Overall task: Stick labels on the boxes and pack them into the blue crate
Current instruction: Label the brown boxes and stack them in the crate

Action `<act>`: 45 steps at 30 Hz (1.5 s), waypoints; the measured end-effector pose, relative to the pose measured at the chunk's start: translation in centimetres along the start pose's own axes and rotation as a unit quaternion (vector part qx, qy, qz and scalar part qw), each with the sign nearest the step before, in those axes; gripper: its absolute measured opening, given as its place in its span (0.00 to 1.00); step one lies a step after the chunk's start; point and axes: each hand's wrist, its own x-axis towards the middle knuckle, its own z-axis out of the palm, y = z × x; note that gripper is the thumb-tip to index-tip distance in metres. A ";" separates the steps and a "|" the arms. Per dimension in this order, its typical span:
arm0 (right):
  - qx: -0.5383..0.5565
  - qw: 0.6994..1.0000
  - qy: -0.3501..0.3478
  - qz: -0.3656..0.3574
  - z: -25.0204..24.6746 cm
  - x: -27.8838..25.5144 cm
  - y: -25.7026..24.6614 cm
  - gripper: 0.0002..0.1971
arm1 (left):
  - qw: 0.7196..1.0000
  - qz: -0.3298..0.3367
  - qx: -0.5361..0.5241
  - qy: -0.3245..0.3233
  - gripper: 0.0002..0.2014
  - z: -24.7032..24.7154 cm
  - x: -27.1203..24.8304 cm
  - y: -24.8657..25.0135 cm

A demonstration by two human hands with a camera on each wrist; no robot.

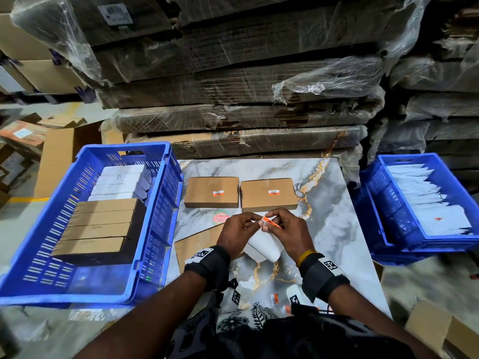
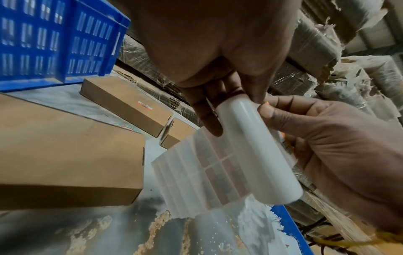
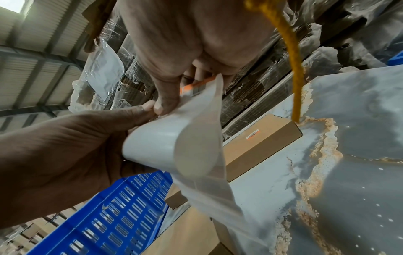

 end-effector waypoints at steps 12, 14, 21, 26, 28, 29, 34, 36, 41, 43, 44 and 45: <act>0.019 1.000 -0.021 0.000 0.1 -0.1 -0.1 0.09 | 0.990 0.052 0.129 0.026 0.08 -0.2 -0.2 0.1; 0.021 1.000 -0.021 -0.004 0.1 -0.3 -0.3 0.08 | 0.986 0.055 0.156 0.026 0.08 -0.3 -0.2 0.1; 0.055 0.998 -0.011 0.020 -0.2 -0.2 -0.3 0.08 | 0.971 0.087 0.219 0.038 0.07 -0.3 -0.5 -0.1; 0.038 0.999 -0.026 0.012 -0.4 -0.2 -0.3 0.05 | 0.974 0.086 0.208 0.035 0.04 0.0 -0.8 -0.1; 0.029 0.999 -0.023 0.007 -0.4 -0.2 -0.2 0.05 | 0.974 0.088 0.207 0.035 0.04 0.0 -0.9 -0.1; 0.025 0.999 -0.020 0.005 -0.4 -0.2 -0.1 0.05 | 0.973 0.089 0.208 0.034 0.04 0.0 -0.9 -0.1; 0.008 1.000 -0.017 -0.004 -0.3 -0.4 0.0 0.04 | 0.972 0.081 0.219 0.021 0.08 -0.1 -0.8 -0.2; 0.001 1.000 -0.015 -0.004 -0.3 -0.5 0.0 0.03 | 0.971 0.077 0.225 0.014 0.12 -0.2 -0.8 -0.2; 0.003 1.000 -0.007 0.002 -0.4 -0.7 -0.1 0.03 | 0.970 0.078 0.229 0.010 0.13 -0.3 -0.8 -0.2; 0.004 1.000 -0.006 0.002 -0.4 -0.7 -0.2 0.03 | 0.969 0.074 0.235 0.010 0.12 -0.4 -0.8 -0.3; 0.003 1.000 -0.005 0.002 -0.4 -0.8 -0.3 0.03 | 0.968 0.072 0.239 0.010 0.13 -0.4 -0.7 -0.4; 0.002 1.000 -0.005 0.002 -0.4 -0.8 -0.3 0.03 | 0.967 0.068 0.244 0.009 0.13 -0.4 -0.7 -0.4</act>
